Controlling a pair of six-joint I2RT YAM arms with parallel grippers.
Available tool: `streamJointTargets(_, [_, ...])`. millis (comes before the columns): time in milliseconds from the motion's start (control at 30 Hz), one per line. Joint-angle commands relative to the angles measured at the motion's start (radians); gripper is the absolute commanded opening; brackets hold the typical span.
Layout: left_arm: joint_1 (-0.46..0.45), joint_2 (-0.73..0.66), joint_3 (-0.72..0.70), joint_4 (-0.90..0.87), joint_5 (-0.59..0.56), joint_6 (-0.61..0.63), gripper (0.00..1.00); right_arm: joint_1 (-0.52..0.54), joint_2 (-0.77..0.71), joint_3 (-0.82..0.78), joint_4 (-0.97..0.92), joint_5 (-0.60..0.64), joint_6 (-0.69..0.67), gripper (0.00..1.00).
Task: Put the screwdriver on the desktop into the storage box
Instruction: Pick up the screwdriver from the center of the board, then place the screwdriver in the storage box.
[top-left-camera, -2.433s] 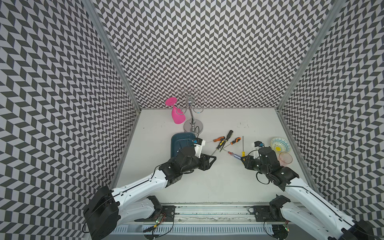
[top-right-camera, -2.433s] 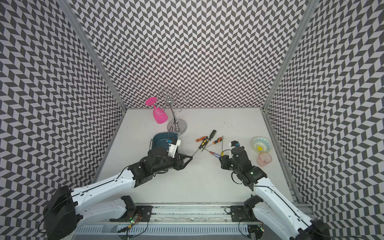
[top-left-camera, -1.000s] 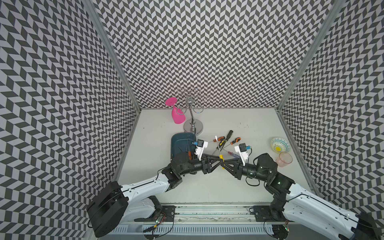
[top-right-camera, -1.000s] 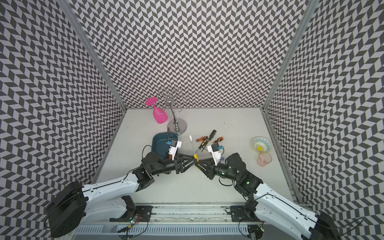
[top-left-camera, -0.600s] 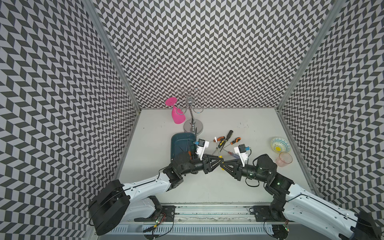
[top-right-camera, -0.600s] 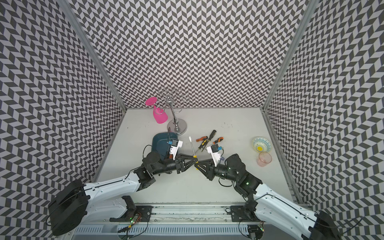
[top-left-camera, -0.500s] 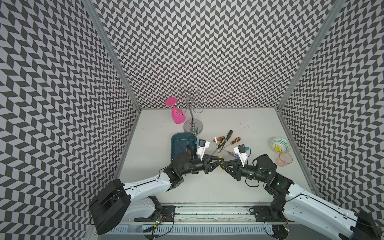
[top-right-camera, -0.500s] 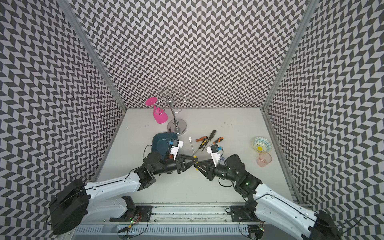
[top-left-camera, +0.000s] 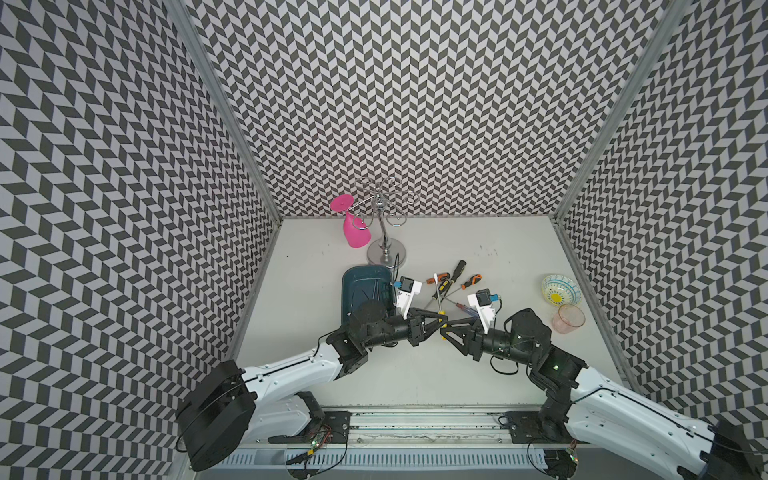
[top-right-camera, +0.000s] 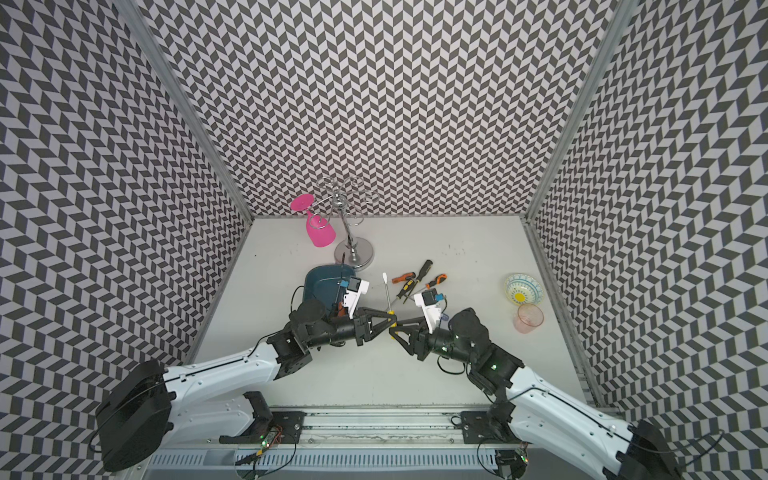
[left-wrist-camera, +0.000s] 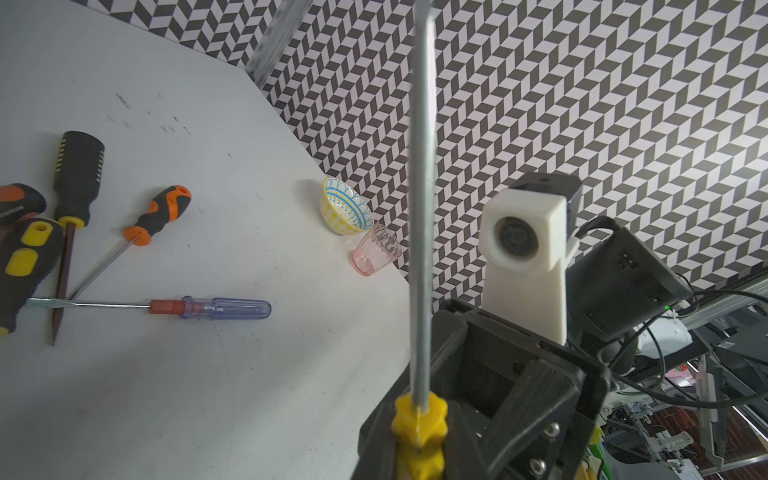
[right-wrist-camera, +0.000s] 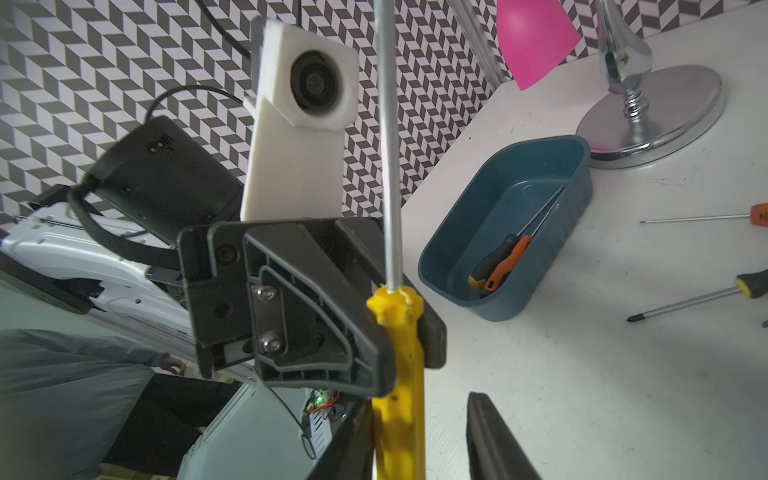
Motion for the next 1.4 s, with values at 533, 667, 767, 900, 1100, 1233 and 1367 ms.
streamJointTargets(533, [0.28, -0.102, 0.204, -0.882, -0.262, 0.186, 0.0, -0.004, 0.005, -0.034, -0.069, 0.21, -0.036, 0.53])
streamJointTargets(667, [0.322, -0.05, 0.258, -0.99, -0.356, 0.217, 0.0, -0.007, 0.031, -0.04, -0.06, 0.208, -0.035, 0.53])
streamJointTargets(767, [0.345, -0.002, 0.298, -1.044, -0.409, 0.237, 0.0, -0.007, 0.04, -0.045, -0.061, 0.216, -0.034, 0.53])
streamJointTargets(900, [0.366, 0.058, 0.333, -1.083, -0.465, 0.258, 0.0, -0.01, 0.048, -0.056, -0.057, 0.222, -0.032, 0.53])
streamJointTargets(1100, [0.39, 0.149, 0.377, -1.11, -0.549, 0.281, 0.0, -0.011, 0.056, -0.067, -0.052, 0.227, -0.032, 0.53])
streamJointTargets(1233, [0.397, 0.213, 0.404, -1.138, -0.61, 0.3, 0.0, -0.013, 0.059, -0.077, -0.047, 0.227, -0.032, 0.53])
streamJointTargets(1367, [0.403, 0.271, 0.423, -1.153, -0.657, 0.315, 0.0, -0.013, 0.057, -0.086, -0.043, 0.226, -0.029, 0.53])
